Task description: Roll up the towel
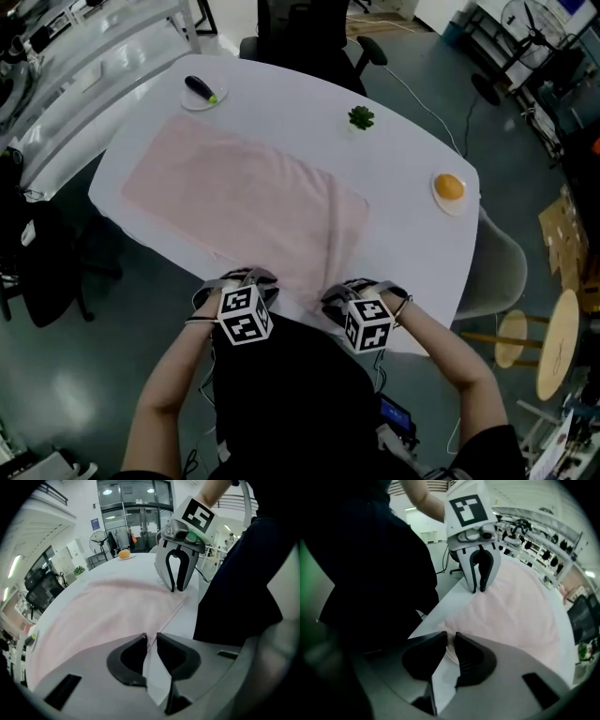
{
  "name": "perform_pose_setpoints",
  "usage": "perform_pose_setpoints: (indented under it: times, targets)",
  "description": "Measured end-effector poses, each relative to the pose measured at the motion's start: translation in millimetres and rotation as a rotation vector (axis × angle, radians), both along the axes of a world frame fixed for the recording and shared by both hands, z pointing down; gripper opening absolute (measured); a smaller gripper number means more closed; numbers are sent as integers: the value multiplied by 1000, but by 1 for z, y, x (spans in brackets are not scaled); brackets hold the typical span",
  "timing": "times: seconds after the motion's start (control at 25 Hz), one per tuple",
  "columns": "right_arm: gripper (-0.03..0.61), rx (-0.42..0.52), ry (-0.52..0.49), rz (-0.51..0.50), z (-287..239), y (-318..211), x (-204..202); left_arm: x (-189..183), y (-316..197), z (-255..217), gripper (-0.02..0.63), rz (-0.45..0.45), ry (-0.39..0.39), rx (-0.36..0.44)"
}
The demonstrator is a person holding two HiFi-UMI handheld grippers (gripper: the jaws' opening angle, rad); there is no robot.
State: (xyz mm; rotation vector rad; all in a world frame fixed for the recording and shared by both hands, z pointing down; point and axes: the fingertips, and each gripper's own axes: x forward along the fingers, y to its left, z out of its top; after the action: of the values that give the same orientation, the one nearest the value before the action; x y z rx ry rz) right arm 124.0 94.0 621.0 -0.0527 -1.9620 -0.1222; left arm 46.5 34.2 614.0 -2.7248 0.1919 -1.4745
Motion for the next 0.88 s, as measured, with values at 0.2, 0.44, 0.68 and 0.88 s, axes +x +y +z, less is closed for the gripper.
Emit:
perform_pose_setpoints:
  times: [0.2,0.44,0.68,0.88]
  targets:
    - [29,-94,-28,2,-7,-1,3,-3,-2,-2,41,-66,-15,-11]
    - [29,-326,-194,108,-49,-18,6,-3,-3,-16,20,-66,17,-83]
    - [32,-436,-260,163,-77,-73,3,-5,-17,-39,17,-68,114,-216]
    - [32,-434,-289,282,-80,-139,-2,-11,-52,-60,17,-164,251,-376]
